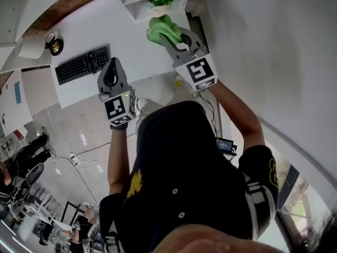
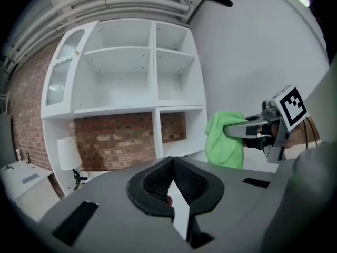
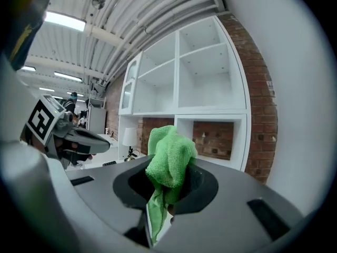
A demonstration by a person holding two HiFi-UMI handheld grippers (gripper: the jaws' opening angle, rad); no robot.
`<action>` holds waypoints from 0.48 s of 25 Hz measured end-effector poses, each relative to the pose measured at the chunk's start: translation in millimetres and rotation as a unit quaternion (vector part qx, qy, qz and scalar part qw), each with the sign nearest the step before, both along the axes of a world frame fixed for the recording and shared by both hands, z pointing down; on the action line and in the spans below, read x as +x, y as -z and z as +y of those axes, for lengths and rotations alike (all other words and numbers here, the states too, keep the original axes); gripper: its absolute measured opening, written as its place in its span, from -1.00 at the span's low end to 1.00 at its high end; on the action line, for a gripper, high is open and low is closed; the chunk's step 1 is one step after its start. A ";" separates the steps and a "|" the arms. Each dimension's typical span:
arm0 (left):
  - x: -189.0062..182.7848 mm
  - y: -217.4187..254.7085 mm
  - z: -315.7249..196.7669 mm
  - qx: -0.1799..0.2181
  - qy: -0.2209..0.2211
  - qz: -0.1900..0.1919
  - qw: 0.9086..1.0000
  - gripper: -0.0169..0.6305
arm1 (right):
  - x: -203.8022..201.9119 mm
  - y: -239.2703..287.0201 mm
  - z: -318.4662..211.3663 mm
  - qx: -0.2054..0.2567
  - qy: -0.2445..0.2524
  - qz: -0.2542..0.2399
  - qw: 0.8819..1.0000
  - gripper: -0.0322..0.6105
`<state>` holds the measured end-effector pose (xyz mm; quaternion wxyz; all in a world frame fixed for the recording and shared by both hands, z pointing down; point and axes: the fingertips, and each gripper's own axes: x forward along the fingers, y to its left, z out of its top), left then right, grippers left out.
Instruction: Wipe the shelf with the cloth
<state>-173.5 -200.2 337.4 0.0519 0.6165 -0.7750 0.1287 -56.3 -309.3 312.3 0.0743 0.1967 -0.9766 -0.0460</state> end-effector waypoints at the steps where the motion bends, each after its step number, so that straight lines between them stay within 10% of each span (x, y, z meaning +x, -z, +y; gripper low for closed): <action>1: 4.2 1.8 2.5 0.011 -0.017 0.003 1.000 -0.90 | 2.1 4.3 10.2 0.009 -0.007 -0.002 1.000 -0.76; 12: -14.6 5.5 147.3 0.044 -0.165 0.030 0.985 -0.90 | -32.7 21.5 195.2 0.017 -0.098 0.009 0.995 -0.75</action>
